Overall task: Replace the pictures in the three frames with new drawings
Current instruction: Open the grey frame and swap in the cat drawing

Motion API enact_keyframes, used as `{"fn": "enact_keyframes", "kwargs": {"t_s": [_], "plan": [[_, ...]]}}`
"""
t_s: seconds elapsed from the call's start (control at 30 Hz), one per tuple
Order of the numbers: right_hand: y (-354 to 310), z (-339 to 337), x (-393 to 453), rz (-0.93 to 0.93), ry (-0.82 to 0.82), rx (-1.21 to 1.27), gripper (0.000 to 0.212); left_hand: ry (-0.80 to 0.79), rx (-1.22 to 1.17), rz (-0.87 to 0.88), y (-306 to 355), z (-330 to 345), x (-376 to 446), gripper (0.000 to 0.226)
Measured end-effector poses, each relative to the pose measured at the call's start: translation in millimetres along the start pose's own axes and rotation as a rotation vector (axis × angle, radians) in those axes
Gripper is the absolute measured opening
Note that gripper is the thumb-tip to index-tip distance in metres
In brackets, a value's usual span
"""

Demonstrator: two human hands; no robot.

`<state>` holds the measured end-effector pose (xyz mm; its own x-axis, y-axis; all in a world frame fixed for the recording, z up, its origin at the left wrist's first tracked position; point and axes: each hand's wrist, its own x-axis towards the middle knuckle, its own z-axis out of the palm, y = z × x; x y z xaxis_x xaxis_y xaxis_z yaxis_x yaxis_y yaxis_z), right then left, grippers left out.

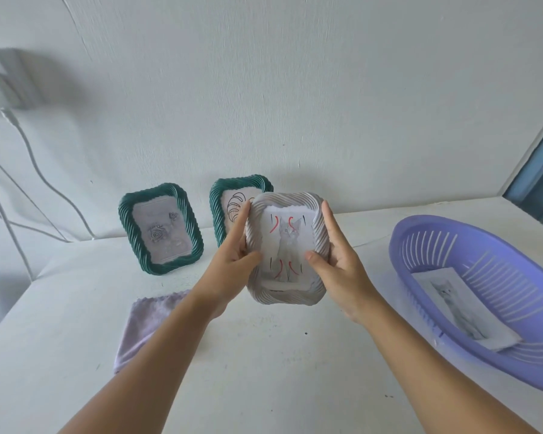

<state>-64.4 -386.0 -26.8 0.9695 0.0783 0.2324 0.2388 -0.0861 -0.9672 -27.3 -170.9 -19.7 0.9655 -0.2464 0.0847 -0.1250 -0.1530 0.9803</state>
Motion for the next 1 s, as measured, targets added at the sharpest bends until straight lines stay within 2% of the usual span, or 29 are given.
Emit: {"fn": "enact_keyframes", "kwargs": {"t_s": [0.07, 0.17, 0.27, 0.4, 0.53, 0.6, 0.67, 0.73, 0.83, 1.0], "plan": [[0, 2, 0, -0.045, 0.025, -0.063, 0.087, 0.014, 0.122, -0.002, 4, 1, -3, 0.088], [4, 5, 2, -0.08, 0.148, -0.273, 0.097, 0.125, 0.34, 0.055, 6, 5, -4, 0.081], [4, 10, -1, -0.074, 0.24, -0.468, 0.102, 0.147, 0.318, 0.06, 16, 13, -9, 0.075], [-4, 22, -9, -0.146, 0.142, -0.667, 0.105, 0.174, 0.216, 0.072, 28, 27, -20, 0.077], [-3, 38, -16, -0.241, 0.035, -0.776, 0.104, 0.323, 0.113, 0.014, 26, 33, -26, 0.089], [-6, 40, -19, -0.253, -0.067, -0.736, 0.107, 0.395, 0.029, -0.03, 25, 31, -28, 0.084], [-11, 39, -22, -0.181, -0.159, -0.592, 0.111, 0.434, -0.079, -0.056, 21, 22, -29, 0.069], [-10, 38, -21, -0.108, -0.145, -0.49, 0.107, 0.448, -0.12, -0.08, 15, 10, -31, 0.058], [6, 35, -10, -0.047, -0.053, -0.503, 0.096, 0.414, -0.137, -0.141, 2, -4, -35, 0.054], [26, 29, 0, 0.227, -0.137, -0.422, 0.102, 0.33, -0.253, -0.257, -10, -4, -43, 0.038]]}}
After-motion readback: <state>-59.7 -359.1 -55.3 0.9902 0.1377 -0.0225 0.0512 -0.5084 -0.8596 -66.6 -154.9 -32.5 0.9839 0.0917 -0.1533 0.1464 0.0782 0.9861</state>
